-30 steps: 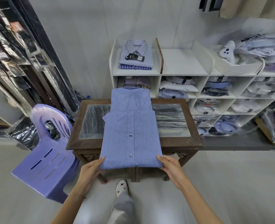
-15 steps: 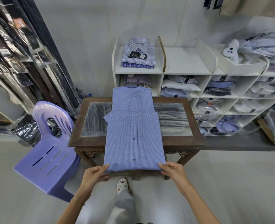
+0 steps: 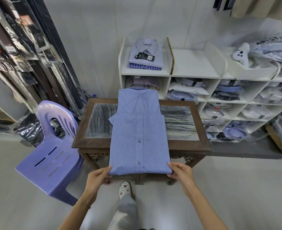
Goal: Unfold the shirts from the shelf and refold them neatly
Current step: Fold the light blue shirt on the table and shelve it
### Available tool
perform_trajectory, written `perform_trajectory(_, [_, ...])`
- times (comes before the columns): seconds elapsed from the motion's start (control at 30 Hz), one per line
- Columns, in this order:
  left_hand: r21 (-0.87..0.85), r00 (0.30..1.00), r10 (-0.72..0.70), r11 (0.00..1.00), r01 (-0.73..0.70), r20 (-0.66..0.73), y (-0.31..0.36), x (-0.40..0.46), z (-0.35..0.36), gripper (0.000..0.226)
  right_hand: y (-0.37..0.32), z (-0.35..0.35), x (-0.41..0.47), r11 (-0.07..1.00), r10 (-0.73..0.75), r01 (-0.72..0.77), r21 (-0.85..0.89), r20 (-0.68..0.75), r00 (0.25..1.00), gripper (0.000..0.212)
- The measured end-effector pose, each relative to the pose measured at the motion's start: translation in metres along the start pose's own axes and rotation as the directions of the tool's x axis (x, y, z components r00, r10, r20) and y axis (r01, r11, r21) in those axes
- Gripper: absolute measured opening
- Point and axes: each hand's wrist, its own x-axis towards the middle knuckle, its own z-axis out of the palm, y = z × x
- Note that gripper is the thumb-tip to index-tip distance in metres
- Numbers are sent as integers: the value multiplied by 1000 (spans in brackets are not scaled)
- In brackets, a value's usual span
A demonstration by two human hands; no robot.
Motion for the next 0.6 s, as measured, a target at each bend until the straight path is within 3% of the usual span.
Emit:
perform_trajectory(0.23, [18,999,-16,1000,15,47,-5,-5,-5,22,2,-2,-3,996,68,-60,-63,132,989,14])
perform_trajectory(0.33, [5,997,-1,1000,0,83,-6,-7,-6,21,3,0,-3,995,69,-60,-80,108,992,15])
perform_trajectory(0.47, [-96,994,-62,993,70,86,-11,-5,-4,24,6,3,-4,996,67,-63,-55,72,995,14])
perform_trajectory(0.6, [-234,987,-132,960,151,92,-13,-5,0,7,7,4,-9,992,118,-113,-53,95,989,17])
